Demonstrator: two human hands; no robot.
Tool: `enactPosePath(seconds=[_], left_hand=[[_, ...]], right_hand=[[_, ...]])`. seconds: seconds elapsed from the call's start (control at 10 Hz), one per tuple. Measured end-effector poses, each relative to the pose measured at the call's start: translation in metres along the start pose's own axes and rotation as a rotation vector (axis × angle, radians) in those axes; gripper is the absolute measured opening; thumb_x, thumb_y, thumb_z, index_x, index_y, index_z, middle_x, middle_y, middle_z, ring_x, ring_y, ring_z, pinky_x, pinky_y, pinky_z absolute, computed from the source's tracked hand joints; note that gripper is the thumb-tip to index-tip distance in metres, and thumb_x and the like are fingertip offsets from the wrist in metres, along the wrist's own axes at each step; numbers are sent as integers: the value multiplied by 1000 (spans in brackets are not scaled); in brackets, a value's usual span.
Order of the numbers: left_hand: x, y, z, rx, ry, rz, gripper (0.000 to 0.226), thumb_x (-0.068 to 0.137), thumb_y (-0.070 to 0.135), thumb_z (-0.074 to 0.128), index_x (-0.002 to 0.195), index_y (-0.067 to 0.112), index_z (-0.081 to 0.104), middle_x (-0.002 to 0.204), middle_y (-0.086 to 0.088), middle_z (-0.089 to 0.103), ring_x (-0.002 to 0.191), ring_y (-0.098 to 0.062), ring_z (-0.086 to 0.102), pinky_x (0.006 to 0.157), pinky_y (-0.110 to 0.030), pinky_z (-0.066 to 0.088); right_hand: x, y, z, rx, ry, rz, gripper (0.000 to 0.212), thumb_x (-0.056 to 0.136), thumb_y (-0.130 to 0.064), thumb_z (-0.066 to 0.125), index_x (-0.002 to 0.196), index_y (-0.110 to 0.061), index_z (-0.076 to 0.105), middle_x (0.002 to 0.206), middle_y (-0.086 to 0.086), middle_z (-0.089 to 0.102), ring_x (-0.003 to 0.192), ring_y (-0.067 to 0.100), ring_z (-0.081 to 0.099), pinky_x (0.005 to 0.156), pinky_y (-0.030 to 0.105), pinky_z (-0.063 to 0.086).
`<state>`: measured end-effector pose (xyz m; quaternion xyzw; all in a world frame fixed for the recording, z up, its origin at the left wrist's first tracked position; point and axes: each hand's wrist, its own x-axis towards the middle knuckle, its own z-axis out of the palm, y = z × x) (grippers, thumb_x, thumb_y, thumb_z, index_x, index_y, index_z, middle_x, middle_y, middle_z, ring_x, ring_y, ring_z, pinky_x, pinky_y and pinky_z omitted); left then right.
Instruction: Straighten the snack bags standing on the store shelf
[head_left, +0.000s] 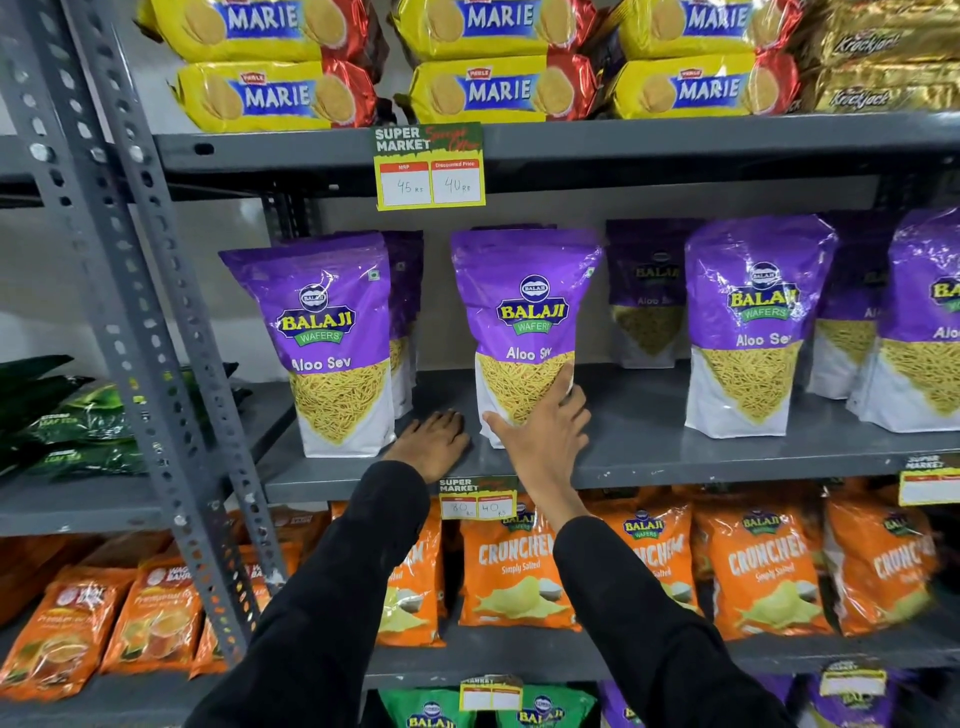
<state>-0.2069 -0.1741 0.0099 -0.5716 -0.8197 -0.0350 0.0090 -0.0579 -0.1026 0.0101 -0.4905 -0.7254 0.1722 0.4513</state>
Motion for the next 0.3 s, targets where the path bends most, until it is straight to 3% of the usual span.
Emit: enactPosePath(seconds=[0.2, 0.3], left_hand=[[0, 0, -1, -4, -2, -2, 61, 107, 40, 21, 160, 12, 14, 170, -6, 11, 157, -22, 10, 127, -48, 14], [-5, 2, 1, -69, 145, 10, 62, 106, 40, 26, 160, 12, 15, 170, -7, 11, 157, -21, 13, 127, -44, 14]], right_hand=[[0, -3, -4, 2, -18, 6, 130, 66, -69, 80, 158, -17, 3, 155, 19, 29, 136, 40, 38, 101, 59, 42], [-14, 1, -10, 75, 15, -52, 138, 66, -74, 78, 159, -19, -7, 164, 20, 13, 147, 41, 24, 108, 62, 35]])
